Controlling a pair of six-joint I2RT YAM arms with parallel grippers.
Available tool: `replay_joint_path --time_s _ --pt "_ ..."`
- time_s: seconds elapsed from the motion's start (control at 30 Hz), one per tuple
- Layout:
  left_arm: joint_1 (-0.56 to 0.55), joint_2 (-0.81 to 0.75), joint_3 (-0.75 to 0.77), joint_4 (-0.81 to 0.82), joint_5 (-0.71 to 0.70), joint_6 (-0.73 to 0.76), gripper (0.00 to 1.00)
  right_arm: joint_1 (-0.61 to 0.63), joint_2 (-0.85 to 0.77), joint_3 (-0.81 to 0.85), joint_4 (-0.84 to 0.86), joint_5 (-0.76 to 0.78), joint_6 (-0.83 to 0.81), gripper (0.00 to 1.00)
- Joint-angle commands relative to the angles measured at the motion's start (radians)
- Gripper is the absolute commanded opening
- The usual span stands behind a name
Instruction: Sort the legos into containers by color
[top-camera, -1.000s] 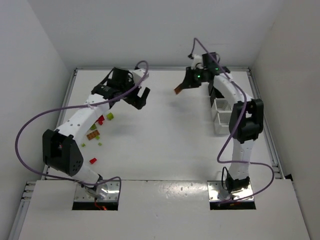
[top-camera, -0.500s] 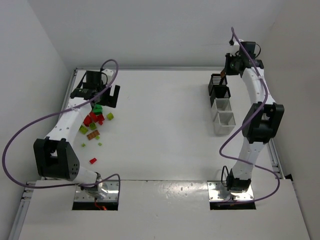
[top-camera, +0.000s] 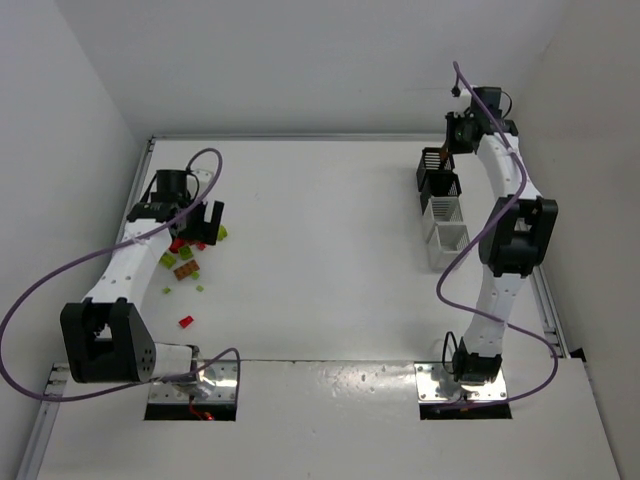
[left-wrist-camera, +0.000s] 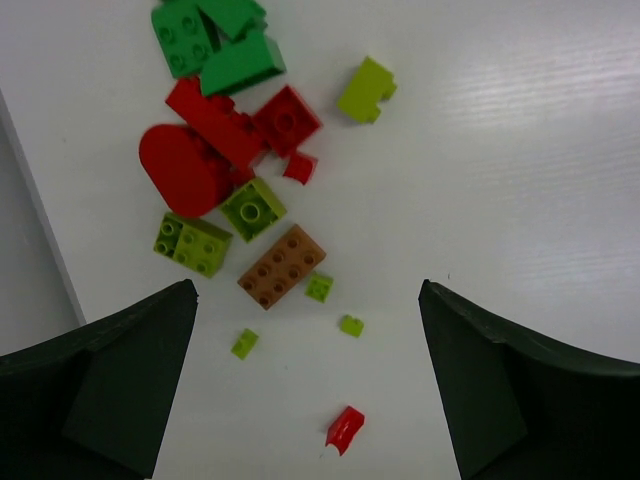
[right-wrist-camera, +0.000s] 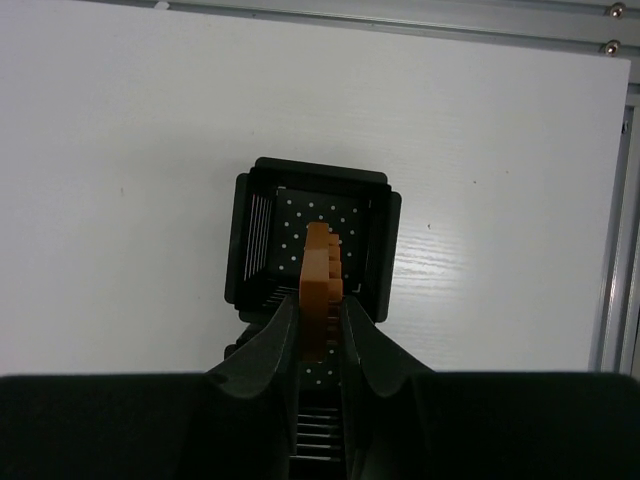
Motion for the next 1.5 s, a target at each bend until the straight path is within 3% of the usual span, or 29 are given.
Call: replay_joint_path --time_s 0.0,0.1,0.23,0.47,0.73,0.93,1.23,1.47 --pt "0.012 -0.052 -0.05 -0.018 0.013 0.04 1.0 -0.001 -0.005 0.032 0.022 0.022 -0.015 0.13" --pt "0.024 -0.09 -0.109 -0.018 0.004 0.062 1.0 -0.001 -0.005 0.032 0.022 0.022 -0.015 0.34" --pt "0.033 -0.099 -0.17 -0.027 -0.005 0.102 0.97 0.008 0.004 0.05 0.022 0.01 -0.005 0.43" --pt "0.075 -0.099 -0.21 -0.041 -0.005 0.16 0.87 0.026 -0.026 0.061 0.022 -0.055 0.027 0.44" --pt "0.141 -0.012 -0.255 -0.032 0.015 0.221 0.64 0.046 -0.072 0.03 0.013 -0.108 0.037 0.44" --pt "0.177 0.063 -0.255 -0.004 0.015 0.275 0.54 0.046 -0.091 0.01 0.013 -0.118 0.037 0.44" --pt "0.23 0.181 -0.255 0.028 -0.025 0.338 0.54 0.055 -0.1 0.001 0.013 -0.108 0.037 0.45" --pt "0.248 0.287 -0.19 0.048 -0.002 0.361 0.61 0.055 -0.1 0.001 0.013 -0.108 0.037 0.45"
